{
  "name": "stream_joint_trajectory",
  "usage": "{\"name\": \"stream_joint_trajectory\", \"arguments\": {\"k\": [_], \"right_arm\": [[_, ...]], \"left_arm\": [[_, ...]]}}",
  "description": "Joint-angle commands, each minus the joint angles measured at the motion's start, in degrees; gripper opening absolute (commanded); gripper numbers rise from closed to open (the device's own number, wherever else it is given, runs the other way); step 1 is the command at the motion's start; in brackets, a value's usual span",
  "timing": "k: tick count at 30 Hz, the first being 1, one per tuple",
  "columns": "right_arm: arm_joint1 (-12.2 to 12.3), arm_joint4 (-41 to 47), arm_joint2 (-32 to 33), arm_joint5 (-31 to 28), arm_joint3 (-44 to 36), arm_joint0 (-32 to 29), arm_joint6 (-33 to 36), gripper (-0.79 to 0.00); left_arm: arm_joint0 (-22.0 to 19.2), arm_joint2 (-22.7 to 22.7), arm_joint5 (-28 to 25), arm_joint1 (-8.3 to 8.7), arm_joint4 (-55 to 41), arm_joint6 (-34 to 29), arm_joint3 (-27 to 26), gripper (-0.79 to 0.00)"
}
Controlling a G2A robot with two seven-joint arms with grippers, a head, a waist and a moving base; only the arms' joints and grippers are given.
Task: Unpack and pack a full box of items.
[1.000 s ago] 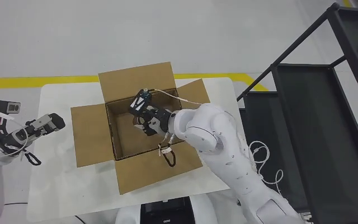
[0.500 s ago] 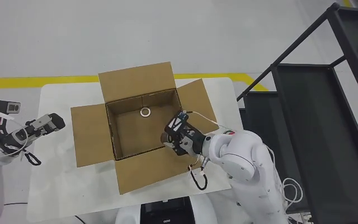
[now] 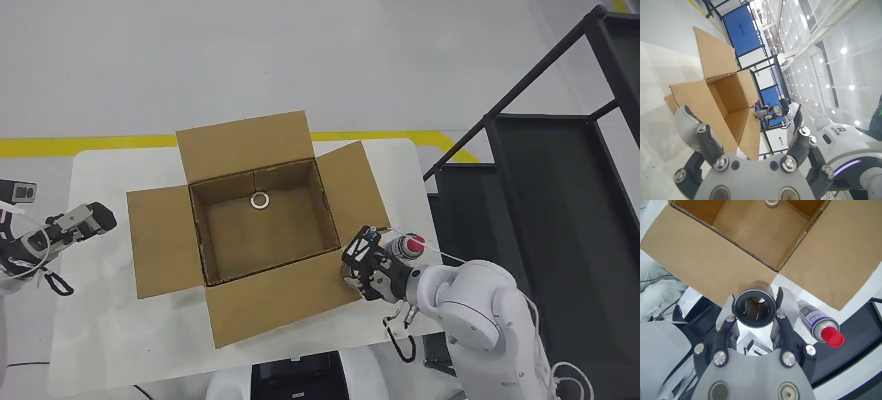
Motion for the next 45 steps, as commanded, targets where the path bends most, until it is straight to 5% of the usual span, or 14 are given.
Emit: {"name": "stream_joint_trajectory", "arguments": {"k": [1,10,29,45], "right_arm": [[0.3,0.0,2.5,0.1,0.0,-1.0,-0.6,-0.785],[1.6,2.2,8.5,-1.1,0.0,-6.0,-3.2,-0.785],[3.3,-4.8,0.9,-0.5,1.0,-15.6,-10.0,-0.785],[4.2,-15.8,-3.5,2.4,14.6,-11.7,-25.5,-0.785]], "left_arm": [[0.0,0.0,0.0,0.0,0.0,0.0,0.0,0.0],[0.0,0.0,0.0,0.0,0.0,0.0,0.0,0.0],[0.0,0.0,0.0,0.0,0.0,0.0,0.0,0.0],[0.0,0.0,0.0,0.0,0.0,0.0,0.0,0.0]]}}
